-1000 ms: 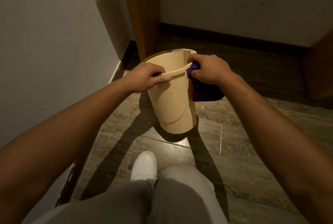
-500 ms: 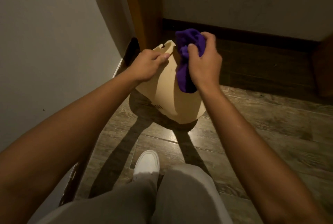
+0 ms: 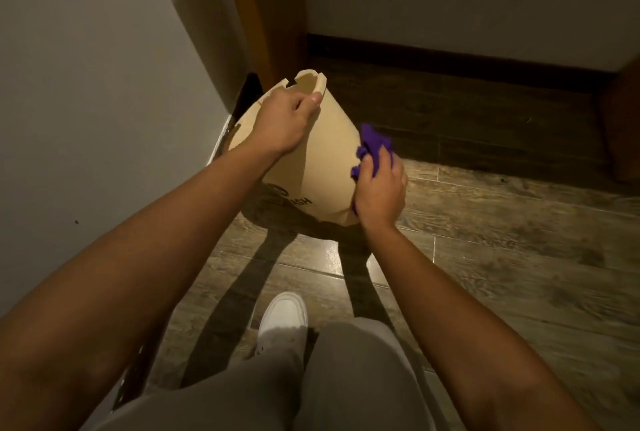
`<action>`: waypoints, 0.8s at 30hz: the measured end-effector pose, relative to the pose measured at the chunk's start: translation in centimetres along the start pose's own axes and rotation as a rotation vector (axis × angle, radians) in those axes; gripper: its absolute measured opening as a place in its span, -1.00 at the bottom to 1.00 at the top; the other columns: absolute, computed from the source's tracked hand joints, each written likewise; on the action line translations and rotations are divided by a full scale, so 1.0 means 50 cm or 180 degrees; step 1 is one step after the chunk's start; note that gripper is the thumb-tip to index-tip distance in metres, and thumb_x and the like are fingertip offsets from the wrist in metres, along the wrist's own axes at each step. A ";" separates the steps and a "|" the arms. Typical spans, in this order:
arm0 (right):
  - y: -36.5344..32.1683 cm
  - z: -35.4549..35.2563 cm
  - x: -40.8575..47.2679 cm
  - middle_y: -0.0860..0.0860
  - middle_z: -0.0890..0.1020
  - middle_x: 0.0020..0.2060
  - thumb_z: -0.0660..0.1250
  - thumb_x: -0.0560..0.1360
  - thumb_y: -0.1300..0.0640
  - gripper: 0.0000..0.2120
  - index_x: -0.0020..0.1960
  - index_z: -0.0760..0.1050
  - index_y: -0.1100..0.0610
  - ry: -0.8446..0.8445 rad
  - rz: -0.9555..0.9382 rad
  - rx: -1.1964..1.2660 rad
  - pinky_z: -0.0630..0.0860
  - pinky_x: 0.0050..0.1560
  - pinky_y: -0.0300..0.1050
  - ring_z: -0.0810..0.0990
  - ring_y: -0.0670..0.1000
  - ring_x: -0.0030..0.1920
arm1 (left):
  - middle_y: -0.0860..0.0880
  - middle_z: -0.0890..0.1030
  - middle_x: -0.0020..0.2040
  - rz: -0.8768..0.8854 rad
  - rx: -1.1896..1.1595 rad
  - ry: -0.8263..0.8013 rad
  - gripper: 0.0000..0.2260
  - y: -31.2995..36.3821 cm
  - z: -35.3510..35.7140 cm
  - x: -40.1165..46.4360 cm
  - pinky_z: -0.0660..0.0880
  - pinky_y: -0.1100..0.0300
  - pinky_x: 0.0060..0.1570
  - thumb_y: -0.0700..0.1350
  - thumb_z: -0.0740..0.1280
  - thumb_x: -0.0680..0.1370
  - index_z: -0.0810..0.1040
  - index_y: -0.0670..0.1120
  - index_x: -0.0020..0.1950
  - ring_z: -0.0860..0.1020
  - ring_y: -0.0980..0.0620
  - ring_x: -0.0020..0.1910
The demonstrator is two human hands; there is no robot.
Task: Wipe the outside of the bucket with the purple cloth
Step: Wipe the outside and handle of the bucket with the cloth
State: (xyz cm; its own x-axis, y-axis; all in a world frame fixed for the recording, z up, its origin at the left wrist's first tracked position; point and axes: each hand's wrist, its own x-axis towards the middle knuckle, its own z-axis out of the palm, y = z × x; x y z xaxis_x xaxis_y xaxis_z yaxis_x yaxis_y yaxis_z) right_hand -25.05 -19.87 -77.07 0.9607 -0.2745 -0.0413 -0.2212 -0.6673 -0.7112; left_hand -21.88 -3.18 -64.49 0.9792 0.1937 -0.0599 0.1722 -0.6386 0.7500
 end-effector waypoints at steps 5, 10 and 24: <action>0.003 0.004 -0.030 0.12 0.45 0.52 0.17 0.72 0.02 -0.57 0.56 0.39 0.07 -0.0107 0.0242 0.0383 0.33 0.47 0.15 0.36 0.18 0.51 | -0.23 0.63 -0.08 0.0107 0.0187 0.0055 -0.55 0.003 0.001 0.003 0.31 0.18 -0.30 0.10 0.19 0.67 0.67 -0.23 -0.03 0.45 0.07 -0.29; -0.170 0.006 -0.043 0.12 0.47 0.51 0.19 0.67 0.05 -0.57 0.52 0.45 0.01 0.0116 -0.0830 0.0506 0.23 0.50 0.23 0.36 0.17 0.53 | -0.06 0.57 -0.35 -0.0160 -0.0226 -0.0041 -0.58 -0.003 -0.010 0.014 0.39 0.18 -0.28 0.07 0.21 0.67 0.64 -0.20 -0.17 0.46 0.10 -0.39; -0.019 -0.037 -0.008 0.06 0.53 0.45 0.10 0.73 0.02 -0.59 0.55 0.39 0.02 -0.0037 -0.0179 -0.0172 0.30 0.49 0.25 0.43 0.13 0.48 | -0.06 0.52 -0.28 -0.0231 -0.0366 0.0184 -0.54 -0.028 -0.006 -0.014 0.30 0.20 -0.32 0.12 0.19 0.67 0.62 -0.24 -0.11 0.42 0.10 -0.34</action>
State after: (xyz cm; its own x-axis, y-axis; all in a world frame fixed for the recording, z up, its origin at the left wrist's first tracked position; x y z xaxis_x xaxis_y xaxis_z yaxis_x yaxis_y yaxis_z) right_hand -25.54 -20.41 -75.08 0.9737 -0.2276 -0.0108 -0.1753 -0.7180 -0.6737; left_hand -22.85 -2.19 -65.29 0.9563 0.2810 -0.0811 0.2256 -0.5325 0.8158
